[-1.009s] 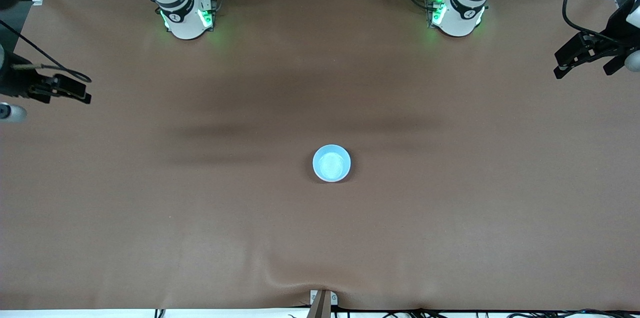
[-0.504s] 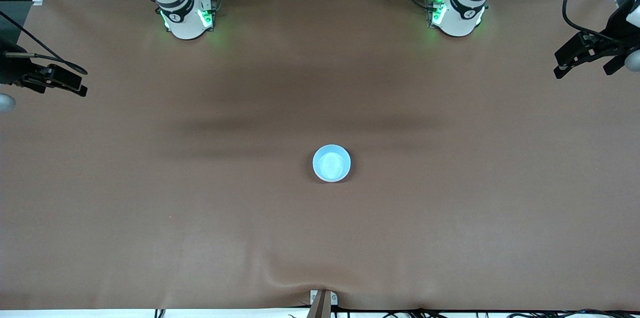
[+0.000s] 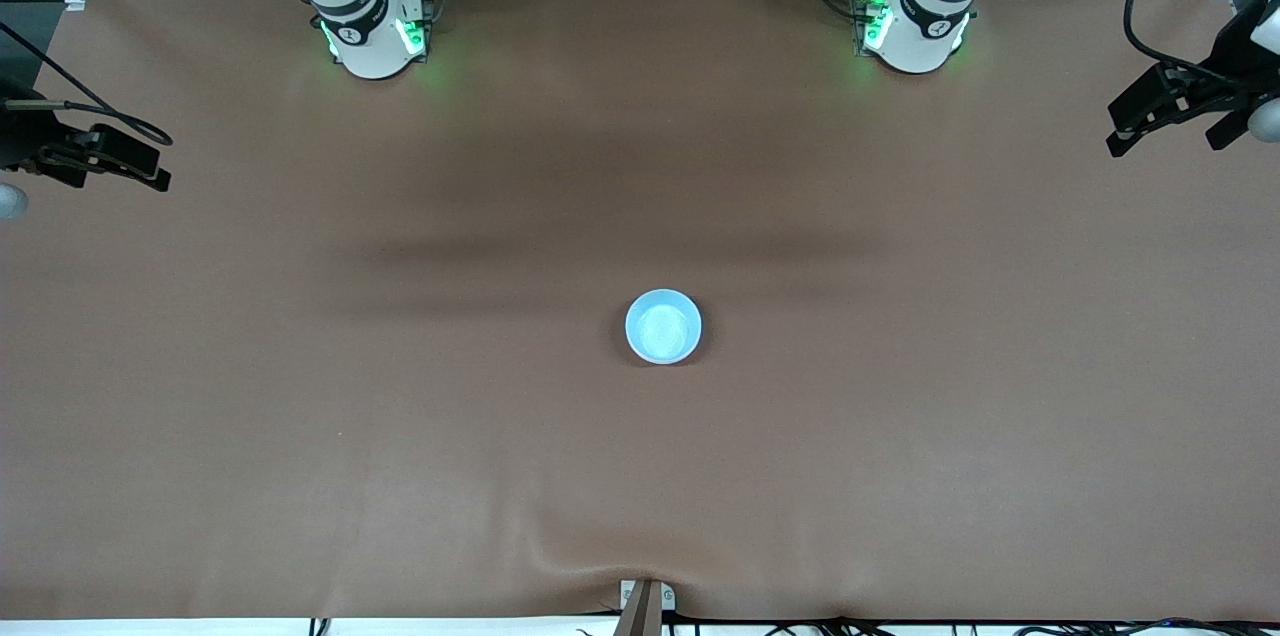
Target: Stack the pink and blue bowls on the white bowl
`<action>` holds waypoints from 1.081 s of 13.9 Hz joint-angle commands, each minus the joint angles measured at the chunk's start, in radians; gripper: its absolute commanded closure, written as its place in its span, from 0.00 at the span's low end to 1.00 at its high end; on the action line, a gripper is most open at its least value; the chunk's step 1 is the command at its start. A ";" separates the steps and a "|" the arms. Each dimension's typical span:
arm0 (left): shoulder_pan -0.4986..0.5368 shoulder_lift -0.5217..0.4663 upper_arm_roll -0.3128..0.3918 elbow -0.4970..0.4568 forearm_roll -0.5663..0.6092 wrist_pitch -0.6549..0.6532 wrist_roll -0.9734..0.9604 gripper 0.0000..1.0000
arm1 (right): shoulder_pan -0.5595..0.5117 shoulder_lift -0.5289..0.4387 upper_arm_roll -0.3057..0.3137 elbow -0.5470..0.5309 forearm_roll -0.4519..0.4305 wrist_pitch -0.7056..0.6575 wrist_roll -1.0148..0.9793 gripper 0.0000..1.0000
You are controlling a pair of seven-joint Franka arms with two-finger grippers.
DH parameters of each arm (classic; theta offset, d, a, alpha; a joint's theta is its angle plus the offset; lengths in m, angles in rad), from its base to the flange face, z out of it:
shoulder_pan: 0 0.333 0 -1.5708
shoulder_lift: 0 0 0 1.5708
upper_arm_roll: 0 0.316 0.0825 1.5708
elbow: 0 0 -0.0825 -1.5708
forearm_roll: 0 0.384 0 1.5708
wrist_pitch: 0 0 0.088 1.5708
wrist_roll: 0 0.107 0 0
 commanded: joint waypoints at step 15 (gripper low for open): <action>-0.015 0.079 -0.016 0.015 0.000 -0.046 0.042 0.00 | -0.016 -0.012 0.008 0.022 -0.016 -0.021 -0.020 0.00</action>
